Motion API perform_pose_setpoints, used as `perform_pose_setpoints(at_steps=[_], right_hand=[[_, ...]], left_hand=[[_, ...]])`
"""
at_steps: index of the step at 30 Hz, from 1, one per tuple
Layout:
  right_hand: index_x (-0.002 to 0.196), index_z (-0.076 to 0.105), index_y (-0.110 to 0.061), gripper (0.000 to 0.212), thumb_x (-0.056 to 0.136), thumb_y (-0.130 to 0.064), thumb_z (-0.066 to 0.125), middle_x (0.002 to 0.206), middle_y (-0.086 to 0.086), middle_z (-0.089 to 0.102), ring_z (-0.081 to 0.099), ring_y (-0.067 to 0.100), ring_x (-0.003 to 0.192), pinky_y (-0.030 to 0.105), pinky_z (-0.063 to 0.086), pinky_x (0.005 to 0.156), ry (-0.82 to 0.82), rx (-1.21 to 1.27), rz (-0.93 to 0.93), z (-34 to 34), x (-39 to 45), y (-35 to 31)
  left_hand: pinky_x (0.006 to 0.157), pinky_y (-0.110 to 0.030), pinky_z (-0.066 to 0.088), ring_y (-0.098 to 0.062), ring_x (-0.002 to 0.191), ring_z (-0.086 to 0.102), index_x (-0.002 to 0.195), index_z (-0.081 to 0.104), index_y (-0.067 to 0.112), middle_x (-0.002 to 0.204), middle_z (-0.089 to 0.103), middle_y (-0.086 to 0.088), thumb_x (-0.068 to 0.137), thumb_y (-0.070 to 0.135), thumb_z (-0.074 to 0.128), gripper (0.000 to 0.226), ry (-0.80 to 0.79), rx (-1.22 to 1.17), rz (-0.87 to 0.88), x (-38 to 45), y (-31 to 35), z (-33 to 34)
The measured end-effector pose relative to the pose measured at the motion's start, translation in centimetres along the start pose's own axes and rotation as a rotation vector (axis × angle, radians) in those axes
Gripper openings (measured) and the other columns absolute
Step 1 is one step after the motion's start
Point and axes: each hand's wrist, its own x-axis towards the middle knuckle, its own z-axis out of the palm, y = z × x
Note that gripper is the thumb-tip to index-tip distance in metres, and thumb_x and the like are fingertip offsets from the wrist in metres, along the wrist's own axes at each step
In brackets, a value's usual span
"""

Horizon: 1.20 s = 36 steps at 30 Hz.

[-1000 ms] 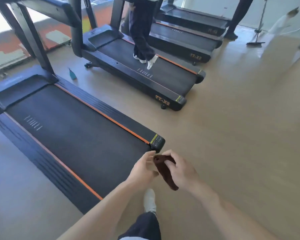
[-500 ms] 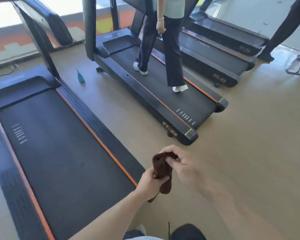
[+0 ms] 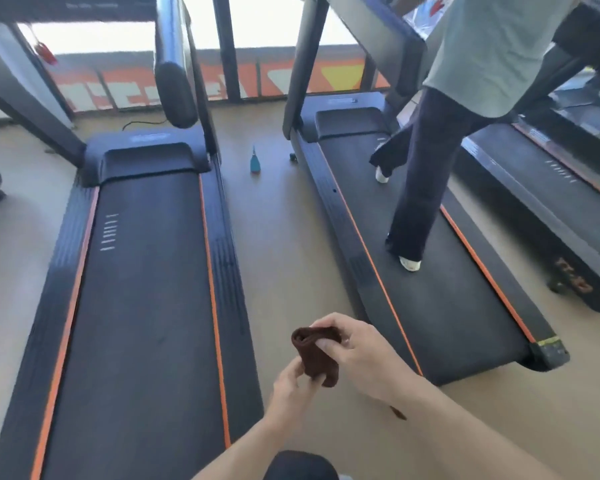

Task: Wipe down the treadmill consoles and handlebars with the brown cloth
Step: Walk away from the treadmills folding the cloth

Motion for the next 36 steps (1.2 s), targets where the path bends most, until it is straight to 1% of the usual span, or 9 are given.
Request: perform_pose_setpoints(at_steps=[4,6,10,13,15,17,22,31,36], right_hand=[[0.101,0.071,-0.036,0.019,0.094,-0.020,0.063,0.086,-0.024,0.073,0.064,-0.003,0.079,0.024,0.052,0.080,-0.083,-0.122,-0.059,-3.4,6.8,-1.1],[0.101,0.070,-0.039,0.018,0.093,-0.025,0.063,0.085,-0.026,0.071,0.064,-0.003,0.082,0.025,0.053,0.080,-0.102,-0.193,-0.069,-4.3,10.4,-1.9],[0.105,0.068,-0.040,0.015,0.092,-0.036,0.061,0.099,-0.018,0.073,0.067,0.010,0.095,0.034,0.056,0.087,-0.121,-0.306,-0.061,-5.3,19.1,-3.2],[0.112,0.066,-0.040,0.019,0.095,-0.036,0.060,0.111,-0.012,0.072,0.066,0.018,0.101,0.035,0.055,0.090,-0.175,-0.424,-0.020,-5.5,27.1,-4.4],[0.117,0.065,-0.040,0.021,0.097,-0.034,0.060,0.115,-0.009,0.071,0.066,0.020,0.103,0.033,0.053,0.086,-0.192,-0.484,-0.003,-5.6,32.5,-5.1],[0.119,0.063,-0.040,0.022,0.098,-0.033,0.059,0.117,-0.008,0.071,0.066,0.022,0.104,0.031,0.050,0.083,-0.170,-0.502,0.022,-5.6,37.3,-5.8],[0.115,0.064,-0.039,0.020,0.098,-0.031,0.057,0.112,-0.006,0.074,0.067,0.022,0.101,0.032,0.051,0.081,-0.121,-0.483,0.091,-6.2,47.7,-7.3],[0.118,0.064,-0.037,0.023,0.099,-0.028,0.054,0.114,-0.002,0.073,0.067,0.025,0.106,0.031,0.049,0.082,-0.134,-0.543,0.099,-9.7,68.6,-9.2],[0.119,0.062,-0.035,0.020,0.101,-0.030,0.055,0.117,0.000,0.072,0.066,0.026,0.107,0.039,0.053,0.094,-0.255,-0.594,0.107,-11.8,81.6,-9.1]], left_hand=[[0.065,-0.003,0.044,0.005,0.081,0.068,0.105,0.071,0.019,0.091,0.074,0.009,0.100,0.006,0.055,0.021,0.031,-0.062,-0.077,3.8,3.8,0.5],[0.063,-0.002,0.045,0.008,0.075,0.069,0.104,0.068,0.011,0.089,0.073,0.006,0.100,-0.003,0.050,0.023,0.030,-0.047,-0.090,6.2,5.5,-0.1],[0.067,-0.007,0.049,-0.008,0.086,0.067,0.109,0.068,0.010,0.099,0.074,0.000,0.091,-0.004,0.055,0.026,0.005,-0.032,-0.167,12.9,8.3,-2.3],[0.091,-0.027,0.055,-0.018,0.101,0.069,0.118,0.061,0.013,0.106,0.073,-0.001,0.084,0.001,0.062,0.036,0.012,-0.008,-0.184,18.3,11.1,-4.7],[0.073,-0.011,0.048,-0.014,0.101,0.062,0.118,0.050,0.020,0.107,0.065,0.008,0.091,0.003,0.061,0.034,0.018,0.026,-0.190,21.5,13.9,-6.7],[0.069,-0.011,0.043,-0.014,0.104,0.057,0.126,0.045,0.028,0.113,0.059,0.007,0.093,0.013,0.062,0.040,0.031,0.105,-0.163,24.7,16.7,-9.0],[0.096,-0.029,0.052,-0.022,0.128,0.056,0.158,0.027,0.027,0.153,0.048,-0.002,0.091,0.031,0.063,0.076,0.104,0.227,-0.179,32.9,22.7,-14.9],[0.105,-0.032,0.043,-0.024,0.135,0.053,0.144,0.045,0.020,0.145,0.057,-0.004,0.091,0.026,0.063,0.056,0.194,0.259,-0.124,49.5,33.0,-20.1],[0.109,-0.036,0.044,-0.024,0.136,0.051,0.147,0.041,0.024,0.148,0.054,-0.003,0.091,0.027,0.062,0.060,0.249,0.208,-0.202,60.6,37.3,-22.6]])
